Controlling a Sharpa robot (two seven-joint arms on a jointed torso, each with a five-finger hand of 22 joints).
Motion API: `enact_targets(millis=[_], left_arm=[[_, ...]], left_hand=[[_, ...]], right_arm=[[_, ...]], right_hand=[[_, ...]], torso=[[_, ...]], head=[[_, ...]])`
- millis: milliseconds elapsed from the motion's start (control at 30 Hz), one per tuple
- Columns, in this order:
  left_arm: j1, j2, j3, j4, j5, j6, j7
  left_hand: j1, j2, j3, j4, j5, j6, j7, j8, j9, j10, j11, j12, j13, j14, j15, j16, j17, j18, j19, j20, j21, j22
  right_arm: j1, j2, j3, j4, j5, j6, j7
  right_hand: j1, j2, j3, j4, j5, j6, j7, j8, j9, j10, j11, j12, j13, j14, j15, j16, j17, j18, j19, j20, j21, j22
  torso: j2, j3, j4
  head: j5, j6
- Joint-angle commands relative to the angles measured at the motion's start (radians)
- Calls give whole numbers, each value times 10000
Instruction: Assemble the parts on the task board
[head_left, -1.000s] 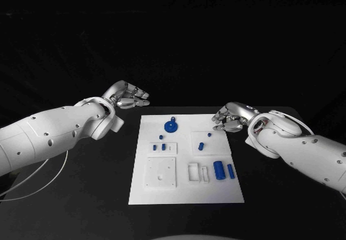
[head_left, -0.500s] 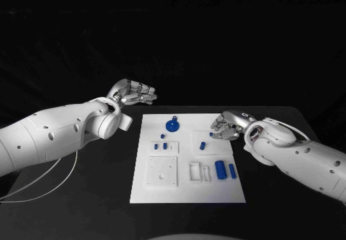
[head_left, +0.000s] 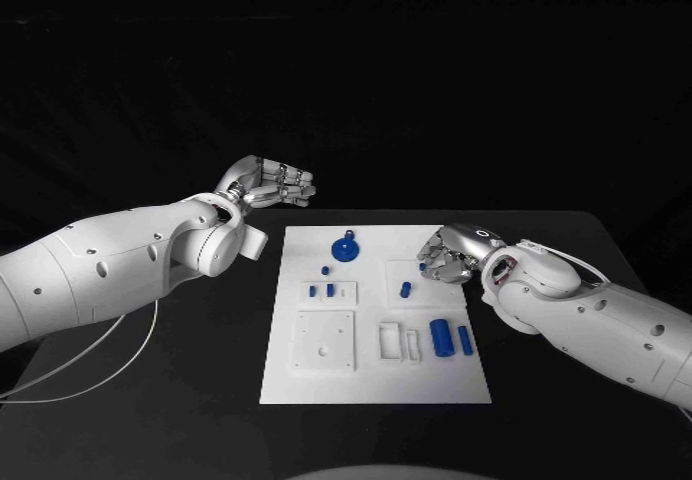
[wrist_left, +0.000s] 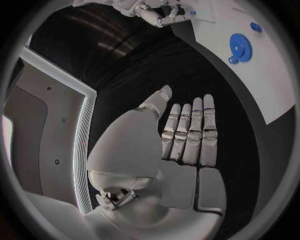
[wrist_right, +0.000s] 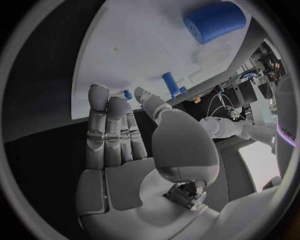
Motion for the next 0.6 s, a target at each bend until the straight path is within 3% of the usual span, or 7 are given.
enact_targets(millis=[33, 67, 167, 200, 400, 600], left_arm=[[21, 22, 12, 57, 134, 233, 175], [21, 23, 11, 66, 134, 238, 175], [21, 18, 11, 91, 134, 248, 176], [21, 17, 11, 95, 135, 250, 176], [21, 19, 11, 102, 147, 262, 173], [21, 34, 11, 87, 154, 283, 151]], left_hand=[[58, -25, 40, -5, 34, -37, 15, 13, 5, -66, 15, 28, -6, -52, -21, -29, -14, 105, 37, -12, 34, 9], [58, -25, 40, -5, 34, -37, 15, 13, 5, -66, 15, 28, -6, -52, -21, -29, -14, 105, 37, -12, 34, 9], [58, -25, 40, -5, 34, -37, 15, 13, 5, -66, 15, 28, -6, -52, -21, -29, -14, 105, 37, -12, 34, 9], [-123, -1, 155, -193, 22, -34, 15, 14, 5, -67, 15, 28, -6, -50, -21, -29, -12, 109, -99, -10, 182, 253], [-123, 4, 151, -190, 7, -33, 13, 15, 5, -65, 14, 29, -6, -44, -22, -28, -11, 111, -102, -10, 186, 264], [-125, 10, 139, -183, -36, -25, 9, 14, 5, -55, 10, 28, -6, -33, -27, -28, -10, 111, -107, -11, 192, 287]], right_arm=[[-7, 63, -12, -53, -296, -208, -78], [-8, 88, -19, -73, -321, -242, -91], [-9, 175, -45, -138, -409, -332, -159], [-9, 196, -53, -154, -434, -347, -175], [-10, 308, -128, -254, -499, -310, -198], [-10, 401, -253, -325, -487, -141, -167]], right_hand=[[15, -134, 138, 41, 40, 26, -22, -9, -8, 85, 10, -64, -11, 57, 9, 35, -10, 115, 427, -9, 67, -44], [29, -120, 204, 53, 2, 37, -23, -12, -7, 90, 6, -63, -11, 63, 5, 36, -11, 110, 427, -10, 71, -61], [26, -132, 716, 49, -279, 79, -26, -11, -6, 125, -4, -63, -11, 68, -7, 37, -11, 91, 427, -25, 100, -101], [13, -147, 794, 62, -304, 87, -27, -9, -6, 129, -5, -63, -11, 67, -7, 36, -11, 86, 427, -27, 112, -111], [23, -165, 965, 89, -378, 159, -45, -6, -3, 200, -26, -55, -7, 67, -22, 37, -6, 69, 421, -38, 145, -154], [26, -109, 1032, 105, -413, 260, -74, -1, 3, 303, -63, -47, -3, 62, -41, 40, 1, 42, 419, -54, 173, -164]], torso=[[-7, 6, -15], [-4, 7, -14], [-4, 13, -16], [-9, 17, -22], [-6, 10, -26], [-5, 25, -17]], head=[[27, -55], [29, -16], [37, -48], [51, -60], [55, -91], [50, -135]])
